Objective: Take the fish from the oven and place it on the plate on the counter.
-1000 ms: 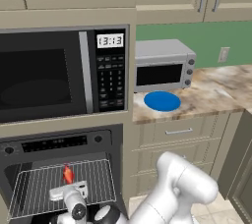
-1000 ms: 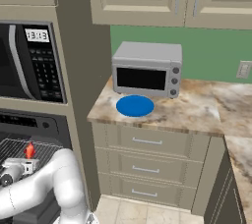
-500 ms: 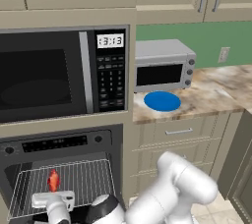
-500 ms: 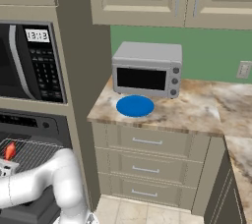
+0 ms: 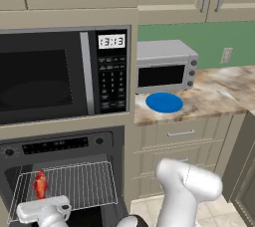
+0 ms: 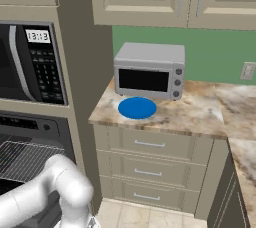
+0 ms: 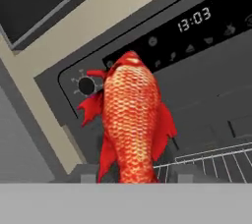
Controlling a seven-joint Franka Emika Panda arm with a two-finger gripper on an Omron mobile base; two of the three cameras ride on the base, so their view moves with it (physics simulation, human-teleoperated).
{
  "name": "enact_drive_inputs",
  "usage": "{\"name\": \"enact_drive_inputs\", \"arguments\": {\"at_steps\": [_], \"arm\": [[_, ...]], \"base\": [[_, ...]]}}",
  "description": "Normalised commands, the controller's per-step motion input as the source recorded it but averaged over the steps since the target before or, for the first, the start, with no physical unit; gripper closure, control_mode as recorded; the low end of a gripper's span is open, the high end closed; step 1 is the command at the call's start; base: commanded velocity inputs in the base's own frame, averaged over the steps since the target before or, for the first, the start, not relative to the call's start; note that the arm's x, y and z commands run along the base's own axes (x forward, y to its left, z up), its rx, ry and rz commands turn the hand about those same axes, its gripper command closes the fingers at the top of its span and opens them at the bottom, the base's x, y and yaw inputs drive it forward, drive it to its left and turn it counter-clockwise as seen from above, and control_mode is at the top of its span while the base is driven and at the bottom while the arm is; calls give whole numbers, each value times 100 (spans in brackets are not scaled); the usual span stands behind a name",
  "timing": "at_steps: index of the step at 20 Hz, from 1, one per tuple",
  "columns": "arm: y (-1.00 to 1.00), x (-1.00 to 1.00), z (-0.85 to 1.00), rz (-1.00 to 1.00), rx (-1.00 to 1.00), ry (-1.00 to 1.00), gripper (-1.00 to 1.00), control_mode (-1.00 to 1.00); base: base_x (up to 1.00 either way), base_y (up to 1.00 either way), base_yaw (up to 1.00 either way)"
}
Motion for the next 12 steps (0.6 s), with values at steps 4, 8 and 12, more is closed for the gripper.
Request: {"name": "enact_drive_inputs", "arguments": {"at_steps": [4, 8, 12], "arm": [[-11, -96, 100, 0, 10, -63, 100, -100], [-11, -95, 100, 0, 8, -72, 100, -100], [-37, -51, 93, -4, 11, -59, 100, -100]], "base": [[0, 0, 0], [0, 0, 0], [0, 0, 0]]}}
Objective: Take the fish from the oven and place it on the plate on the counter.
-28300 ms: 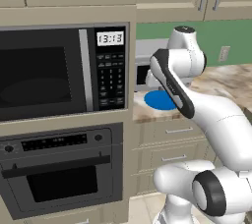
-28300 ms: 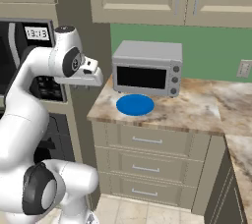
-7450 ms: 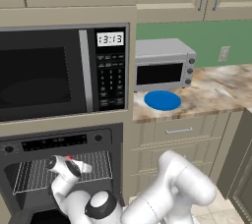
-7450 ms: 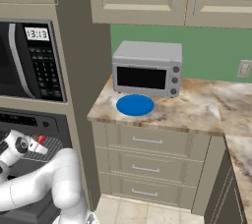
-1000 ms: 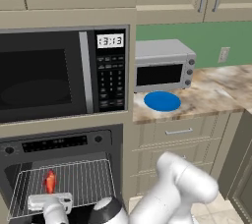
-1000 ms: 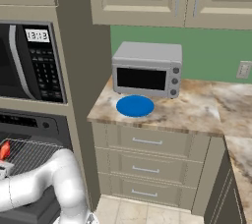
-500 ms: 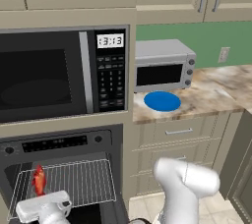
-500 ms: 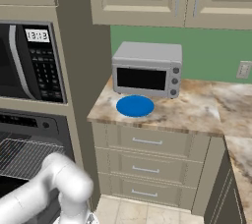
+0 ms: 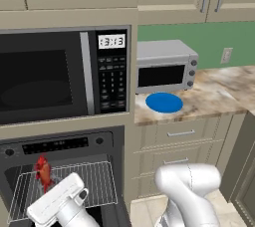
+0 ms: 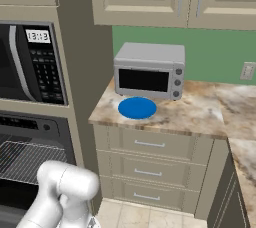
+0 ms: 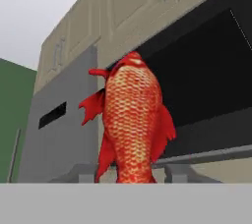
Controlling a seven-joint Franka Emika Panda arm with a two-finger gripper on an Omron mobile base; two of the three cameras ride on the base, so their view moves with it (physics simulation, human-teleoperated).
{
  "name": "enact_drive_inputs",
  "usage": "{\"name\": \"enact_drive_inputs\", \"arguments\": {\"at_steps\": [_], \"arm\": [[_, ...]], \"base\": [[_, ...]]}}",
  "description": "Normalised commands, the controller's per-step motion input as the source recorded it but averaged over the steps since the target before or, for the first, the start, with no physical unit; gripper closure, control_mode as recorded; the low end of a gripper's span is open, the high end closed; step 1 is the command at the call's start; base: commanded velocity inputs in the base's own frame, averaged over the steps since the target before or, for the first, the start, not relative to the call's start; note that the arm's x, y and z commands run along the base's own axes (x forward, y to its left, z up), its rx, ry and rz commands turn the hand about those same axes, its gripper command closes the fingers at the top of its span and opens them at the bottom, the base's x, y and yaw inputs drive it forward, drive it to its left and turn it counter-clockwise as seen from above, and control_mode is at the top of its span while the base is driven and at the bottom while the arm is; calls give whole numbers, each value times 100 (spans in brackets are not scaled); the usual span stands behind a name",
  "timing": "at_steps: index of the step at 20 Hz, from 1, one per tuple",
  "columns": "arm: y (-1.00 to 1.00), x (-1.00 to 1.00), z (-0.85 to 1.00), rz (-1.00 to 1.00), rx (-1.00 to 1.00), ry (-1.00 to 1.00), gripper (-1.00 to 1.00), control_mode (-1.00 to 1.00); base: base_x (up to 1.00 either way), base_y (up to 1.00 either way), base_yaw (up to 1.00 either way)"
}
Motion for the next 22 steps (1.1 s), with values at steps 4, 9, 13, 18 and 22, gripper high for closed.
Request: {"name": "enact_drive_inputs", "arguments": {"at_steps": [4, 9, 13, 18, 22], "arm": [[-50, -16, 94, -10, 15, -51, 100, -100], [-76, -32, 88, -11, 20, -53, 100, -100], [-87, -31, 71, -15, 24, -48, 100, -100], [-86, -11, 56, -17, 27, -40, 100, -100], [-78, 1, 42, -11, 15, -21, 100, -100]], "base": [[0, 0, 0], [0, 0, 0], [0, 0, 0], [0, 0, 0], [0, 0, 0]]}}
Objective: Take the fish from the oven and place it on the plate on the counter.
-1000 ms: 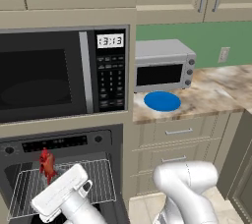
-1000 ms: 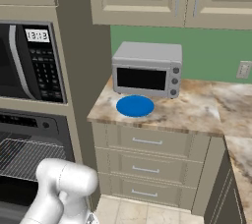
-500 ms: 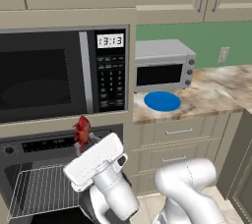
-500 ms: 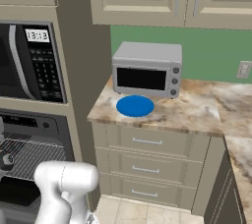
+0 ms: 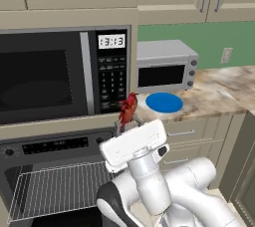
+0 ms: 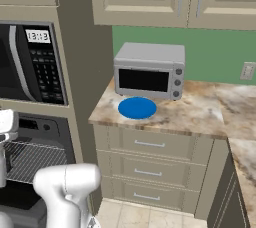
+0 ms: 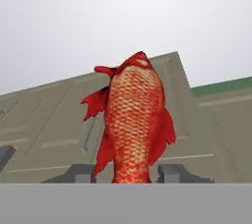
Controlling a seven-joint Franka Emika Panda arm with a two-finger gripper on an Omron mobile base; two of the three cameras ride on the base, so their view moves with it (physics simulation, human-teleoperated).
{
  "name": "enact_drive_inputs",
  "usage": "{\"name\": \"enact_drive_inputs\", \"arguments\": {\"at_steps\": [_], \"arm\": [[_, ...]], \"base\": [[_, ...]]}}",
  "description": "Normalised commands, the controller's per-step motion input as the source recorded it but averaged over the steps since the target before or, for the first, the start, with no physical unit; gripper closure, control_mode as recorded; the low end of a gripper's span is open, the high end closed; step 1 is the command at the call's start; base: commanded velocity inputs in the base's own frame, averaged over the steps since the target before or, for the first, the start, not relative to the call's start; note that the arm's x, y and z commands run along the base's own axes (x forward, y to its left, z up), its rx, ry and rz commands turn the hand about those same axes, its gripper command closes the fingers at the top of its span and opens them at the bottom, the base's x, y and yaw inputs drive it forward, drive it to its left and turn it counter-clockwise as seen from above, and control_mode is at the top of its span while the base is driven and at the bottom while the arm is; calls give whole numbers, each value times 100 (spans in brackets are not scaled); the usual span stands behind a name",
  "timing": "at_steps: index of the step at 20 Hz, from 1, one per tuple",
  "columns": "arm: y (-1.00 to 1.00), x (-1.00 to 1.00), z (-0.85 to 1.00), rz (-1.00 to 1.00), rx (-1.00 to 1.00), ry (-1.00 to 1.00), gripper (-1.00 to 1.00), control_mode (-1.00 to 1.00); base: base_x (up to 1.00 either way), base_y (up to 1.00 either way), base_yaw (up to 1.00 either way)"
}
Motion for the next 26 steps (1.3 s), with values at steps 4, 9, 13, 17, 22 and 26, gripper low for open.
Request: {"name": "enact_drive_inputs", "arguments": {"at_steps": [4, 9, 13, 17, 22, 26], "arm": [[-84, 24, 27, -8, 13, -1, 100, -100], [-100, 21, 21, -2, 11, 1, 100, -100], [-95, 36, 14, -1, 8, 6, 100, -100], [-86, 49, 8, 0, 6, 13, 100, -100], [-88, 49, 3, 0, 4, 16, 100, -100], [-59, 55, 0, 0, 0, 25, 100, -100]], "base": [[0, 0, 0], [0, 0, 0], [0, 0, 0], [0, 0, 0], [0, 0, 0], [0, 0, 0]]}}
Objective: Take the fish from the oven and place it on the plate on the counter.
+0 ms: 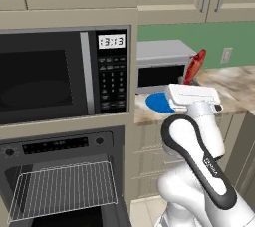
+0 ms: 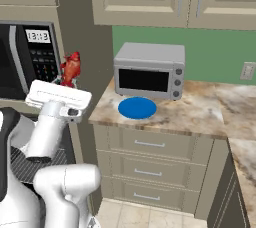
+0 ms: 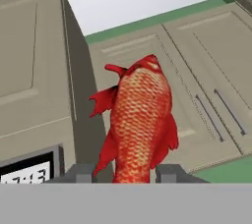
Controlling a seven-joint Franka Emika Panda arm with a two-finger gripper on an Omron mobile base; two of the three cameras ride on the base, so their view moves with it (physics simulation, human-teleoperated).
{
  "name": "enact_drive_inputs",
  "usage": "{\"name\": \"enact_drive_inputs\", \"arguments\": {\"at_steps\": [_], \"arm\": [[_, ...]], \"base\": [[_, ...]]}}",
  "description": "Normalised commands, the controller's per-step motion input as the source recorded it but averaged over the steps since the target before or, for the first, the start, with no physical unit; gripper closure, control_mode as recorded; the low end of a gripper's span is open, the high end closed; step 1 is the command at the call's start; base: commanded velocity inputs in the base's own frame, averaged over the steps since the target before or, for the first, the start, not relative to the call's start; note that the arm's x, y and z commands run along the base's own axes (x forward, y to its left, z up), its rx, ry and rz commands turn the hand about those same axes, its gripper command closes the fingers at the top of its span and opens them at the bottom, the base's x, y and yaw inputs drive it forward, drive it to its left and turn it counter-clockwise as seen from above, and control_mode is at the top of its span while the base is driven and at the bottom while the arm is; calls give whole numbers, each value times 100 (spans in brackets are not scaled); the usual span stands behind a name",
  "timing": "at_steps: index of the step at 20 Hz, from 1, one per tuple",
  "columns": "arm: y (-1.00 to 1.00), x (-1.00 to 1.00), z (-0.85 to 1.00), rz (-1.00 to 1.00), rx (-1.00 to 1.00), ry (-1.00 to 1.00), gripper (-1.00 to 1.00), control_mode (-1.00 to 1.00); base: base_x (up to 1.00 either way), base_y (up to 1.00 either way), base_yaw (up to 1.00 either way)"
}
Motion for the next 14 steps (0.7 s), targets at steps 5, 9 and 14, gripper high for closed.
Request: {"name": "enact_drive_inputs", "arguments": {"at_steps": [5, 9, 14], "arm": [[-35, 59, -3, 0, -1, 30, 100, -100], [-7, 59, -23, 0, -8, 33, 100, -100], [-1, 59, -22, 0, -12, 33, 100, -100]], "base": [[0, 0, 0], [0, 0, 0], [0, 0, 0]]}}
